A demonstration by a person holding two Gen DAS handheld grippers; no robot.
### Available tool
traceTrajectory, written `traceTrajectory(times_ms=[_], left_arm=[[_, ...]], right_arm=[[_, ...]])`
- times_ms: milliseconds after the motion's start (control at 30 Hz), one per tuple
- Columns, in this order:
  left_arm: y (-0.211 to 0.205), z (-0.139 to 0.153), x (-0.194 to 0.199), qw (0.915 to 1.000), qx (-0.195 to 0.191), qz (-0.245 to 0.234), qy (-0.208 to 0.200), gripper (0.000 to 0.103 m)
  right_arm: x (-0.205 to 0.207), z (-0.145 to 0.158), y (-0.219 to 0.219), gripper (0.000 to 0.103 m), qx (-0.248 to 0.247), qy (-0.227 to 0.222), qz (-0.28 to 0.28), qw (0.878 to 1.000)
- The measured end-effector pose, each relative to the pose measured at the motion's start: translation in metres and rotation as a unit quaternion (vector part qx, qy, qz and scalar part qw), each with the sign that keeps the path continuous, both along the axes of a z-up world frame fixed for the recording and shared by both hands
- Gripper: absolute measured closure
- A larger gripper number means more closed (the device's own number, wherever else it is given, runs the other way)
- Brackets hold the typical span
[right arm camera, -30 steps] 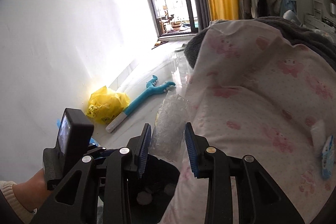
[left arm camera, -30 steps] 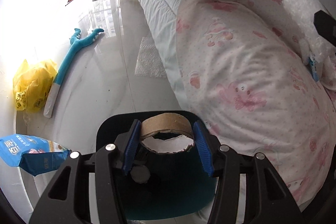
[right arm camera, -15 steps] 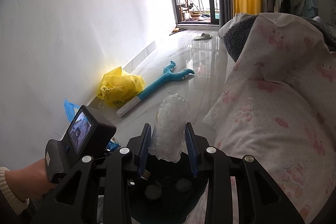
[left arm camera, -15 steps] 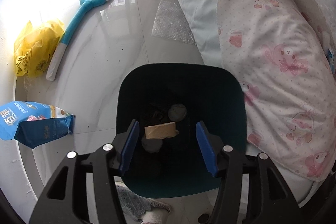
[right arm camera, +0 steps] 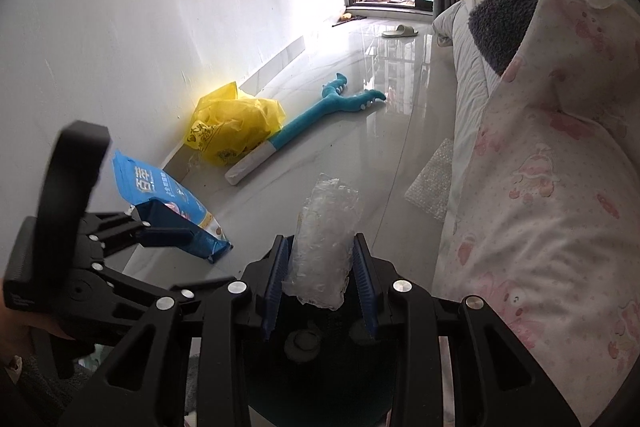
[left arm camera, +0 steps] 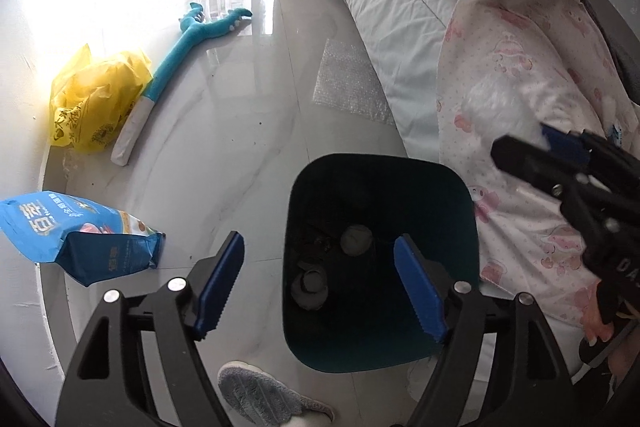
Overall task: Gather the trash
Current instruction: 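Lower the bubble wrap into the bin and open the right gripper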
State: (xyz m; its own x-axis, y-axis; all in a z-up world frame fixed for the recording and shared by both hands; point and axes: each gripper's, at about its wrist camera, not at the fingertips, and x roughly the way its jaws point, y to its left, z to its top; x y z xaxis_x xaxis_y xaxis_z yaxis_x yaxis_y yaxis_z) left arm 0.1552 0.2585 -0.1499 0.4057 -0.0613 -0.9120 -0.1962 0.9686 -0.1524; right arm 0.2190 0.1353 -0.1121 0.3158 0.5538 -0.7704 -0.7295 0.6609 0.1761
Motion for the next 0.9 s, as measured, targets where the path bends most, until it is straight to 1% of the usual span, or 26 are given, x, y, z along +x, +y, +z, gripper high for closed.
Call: traceTrajectory(times_ms=[67, 133, 200, 300, 400, 533, 633, 767, 900], left_arm=[[0.008, 0.007, -0.005, 0.9998, 0.006, 0.013, -0.017, 0.023], [0.015, 0.015, -0.008, 0.9991, 0.002, 0.021, -0.036, 0.023], [0.019, 0.026, -0.011, 0.9978, 0.011, 0.027, -0.060, 0.023], [0.020, 0.040, -0.016, 0.9949, 0.023, 0.030, -0.094, 0.021], [0.019, 0.054, -0.021, 0.9910, 0.026, 0.024, -0.129, 0.020], [0.015, 0.068, -0.024, 0.9860, 0.024, 0.012, -0.165, 0.020], [0.012, 0.076, -0.027, 0.9829, 0.028, 0.007, -0.182, 0.020], [0.011, 0.090, -0.032, 0.9767, 0.035, 0.006, -0.212, 0.020], [0.013, 0.094, -0.032, 0.9749, 0.039, 0.013, -0.219, 0.019]], right_arm=[[0.001, -0.013, 0.005, 0.070, -0.009, 0.017, 0.001, 1.000], [0.001, -0.028, 0.009, 0.069, -0.011, 0.045, 0.002, 0.999], [0.000, -0.042, 0.013, 0.069, -0.016, 0.071, 0.003, 0.997], [-0.002, -0.062, 0.021, 0.069, -0.028, 0.095, 0.006, 0.995], [-0.005, -0.077, 0.030, 0.069, -0.044, 0.108, 0.010, 0.993], [-0.010, -0.094, 0.038, 0.069, -0.058, 0.129, 0.017, 0.990], [-0.016, -0.103, 0.043, 0.069, -0.070, 0.136, 0.023, 0.988], [-0.019, -0.116, 0.048, 0.069, -0.085, 0.143, 0.034, 0.986], [-0.024, -0.124, 0.053, 0.069, -0.102, 0.148, 0.046, 0.983]])
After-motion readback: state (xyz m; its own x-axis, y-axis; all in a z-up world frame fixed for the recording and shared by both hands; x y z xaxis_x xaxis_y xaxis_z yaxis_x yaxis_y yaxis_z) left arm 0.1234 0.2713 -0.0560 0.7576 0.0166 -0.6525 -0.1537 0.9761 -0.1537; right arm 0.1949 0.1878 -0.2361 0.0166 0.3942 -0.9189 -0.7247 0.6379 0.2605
